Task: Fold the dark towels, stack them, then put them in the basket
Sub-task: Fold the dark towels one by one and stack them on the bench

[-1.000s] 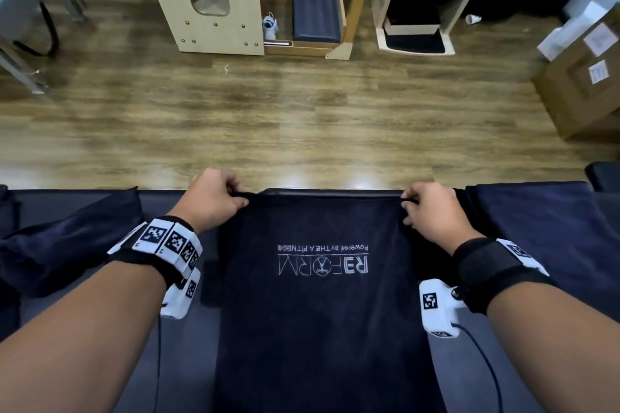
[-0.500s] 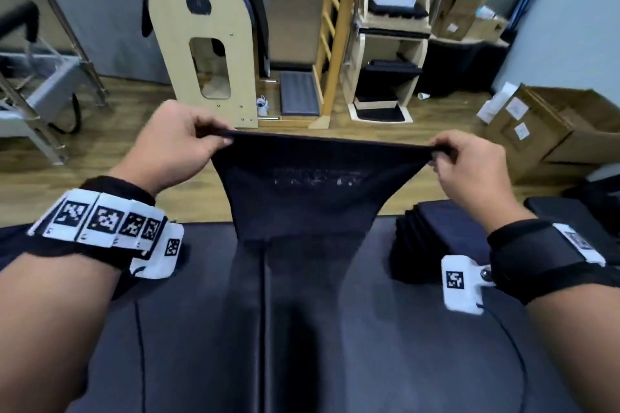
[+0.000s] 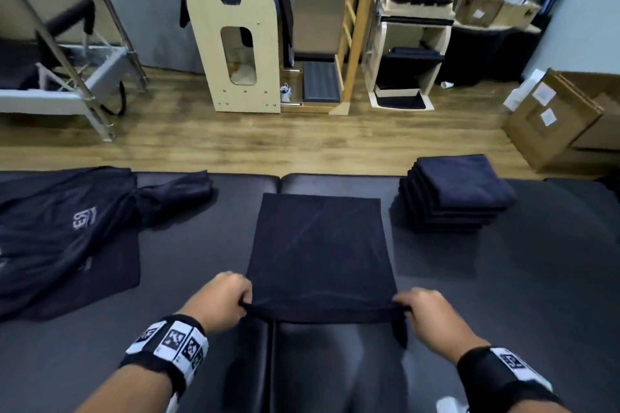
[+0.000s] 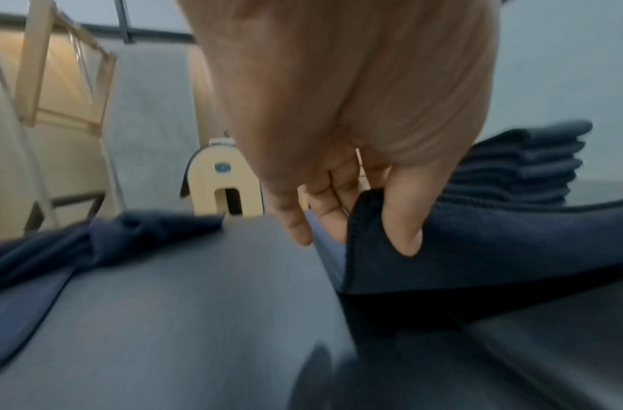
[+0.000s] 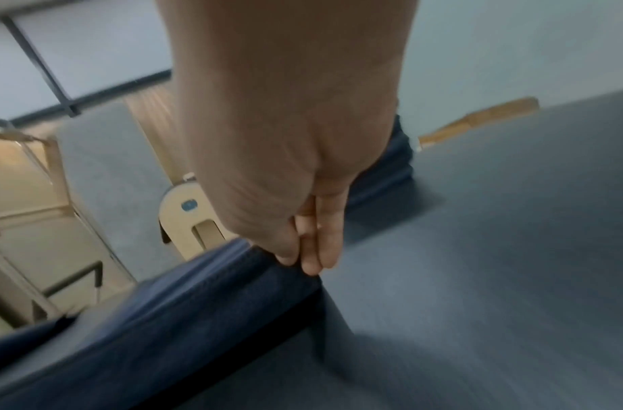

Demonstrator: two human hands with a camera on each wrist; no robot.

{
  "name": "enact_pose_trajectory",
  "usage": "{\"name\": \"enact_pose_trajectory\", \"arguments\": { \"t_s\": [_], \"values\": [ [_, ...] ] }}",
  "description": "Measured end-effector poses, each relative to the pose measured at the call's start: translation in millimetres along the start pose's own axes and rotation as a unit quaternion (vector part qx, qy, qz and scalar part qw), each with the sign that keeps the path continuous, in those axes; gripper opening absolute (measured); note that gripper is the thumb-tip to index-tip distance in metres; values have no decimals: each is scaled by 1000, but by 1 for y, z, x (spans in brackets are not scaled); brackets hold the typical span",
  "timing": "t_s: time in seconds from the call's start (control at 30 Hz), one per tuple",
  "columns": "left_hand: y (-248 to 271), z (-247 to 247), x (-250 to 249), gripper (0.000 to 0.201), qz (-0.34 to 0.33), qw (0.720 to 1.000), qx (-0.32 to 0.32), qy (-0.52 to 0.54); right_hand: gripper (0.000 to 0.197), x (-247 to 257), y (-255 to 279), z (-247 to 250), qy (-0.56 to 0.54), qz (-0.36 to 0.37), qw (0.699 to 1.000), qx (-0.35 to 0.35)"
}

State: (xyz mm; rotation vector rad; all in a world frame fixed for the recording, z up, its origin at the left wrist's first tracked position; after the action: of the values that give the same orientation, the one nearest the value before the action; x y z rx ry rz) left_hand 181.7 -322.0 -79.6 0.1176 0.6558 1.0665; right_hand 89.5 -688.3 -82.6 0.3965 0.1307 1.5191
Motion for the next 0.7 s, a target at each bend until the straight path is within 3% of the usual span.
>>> {"name": "enact_pose_trajectory", "arguments": {
  "t_s": [0.13,0.33,0.5,0.7],
  "values": [
    [36,-50,-4,23,23,997,18,67,42,3,46,-45,10,31,992,118],
    [64,-63,-18,24,47,987,32,153,15,-4,77,-34,-50,8,983,177],
    [53,-38,-15,16,64,967,-39,244,9,-17,61,11,-102,-31,993,42],
    [-5,11,1,32,49,951,-128,277,27,-34,16,53,-189,-101,972,-99]
  ]
}}
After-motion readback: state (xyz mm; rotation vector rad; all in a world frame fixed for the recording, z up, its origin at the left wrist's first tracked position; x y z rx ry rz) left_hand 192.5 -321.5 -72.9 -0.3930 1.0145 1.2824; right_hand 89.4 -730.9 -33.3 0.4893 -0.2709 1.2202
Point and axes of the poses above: each hand's wrist, its own y-axis away from the middle knuckle, its own z-axis out of the back of the hand, x = y × z, the point moved 8 cm from there along -y, towards the middle knuckle, and after that the axes turned 6 degrees about y, right-handed, at the moved point
